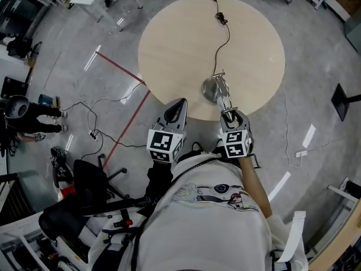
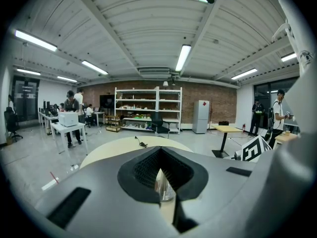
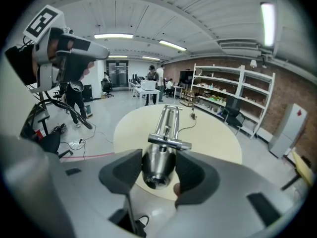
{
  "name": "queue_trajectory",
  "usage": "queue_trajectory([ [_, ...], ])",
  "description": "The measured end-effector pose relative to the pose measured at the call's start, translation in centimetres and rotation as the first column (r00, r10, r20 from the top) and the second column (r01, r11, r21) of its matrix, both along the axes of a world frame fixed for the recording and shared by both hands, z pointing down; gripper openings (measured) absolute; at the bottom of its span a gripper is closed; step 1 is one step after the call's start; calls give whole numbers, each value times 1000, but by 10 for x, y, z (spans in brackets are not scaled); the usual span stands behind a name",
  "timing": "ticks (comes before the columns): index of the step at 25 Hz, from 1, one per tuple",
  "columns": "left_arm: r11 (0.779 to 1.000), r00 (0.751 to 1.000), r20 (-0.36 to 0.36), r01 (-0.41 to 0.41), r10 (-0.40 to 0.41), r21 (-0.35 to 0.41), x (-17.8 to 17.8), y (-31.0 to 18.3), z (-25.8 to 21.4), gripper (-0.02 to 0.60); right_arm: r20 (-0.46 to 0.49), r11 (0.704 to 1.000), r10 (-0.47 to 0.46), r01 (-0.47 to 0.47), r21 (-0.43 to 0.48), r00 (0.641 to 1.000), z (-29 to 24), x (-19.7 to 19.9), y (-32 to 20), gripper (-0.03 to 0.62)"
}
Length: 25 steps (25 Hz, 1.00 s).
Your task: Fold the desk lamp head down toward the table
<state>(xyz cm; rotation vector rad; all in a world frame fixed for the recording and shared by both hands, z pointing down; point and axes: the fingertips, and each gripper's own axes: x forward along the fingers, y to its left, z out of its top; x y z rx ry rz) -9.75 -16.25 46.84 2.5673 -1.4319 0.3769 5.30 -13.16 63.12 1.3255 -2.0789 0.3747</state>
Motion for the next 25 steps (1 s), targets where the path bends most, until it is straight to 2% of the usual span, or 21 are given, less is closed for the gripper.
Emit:
queue_trajectory([
  [25,999,999,11,34,-34,-7,-10,7,3,3,18,995,14,-12,-101,1000,45,2,-6,195],
])
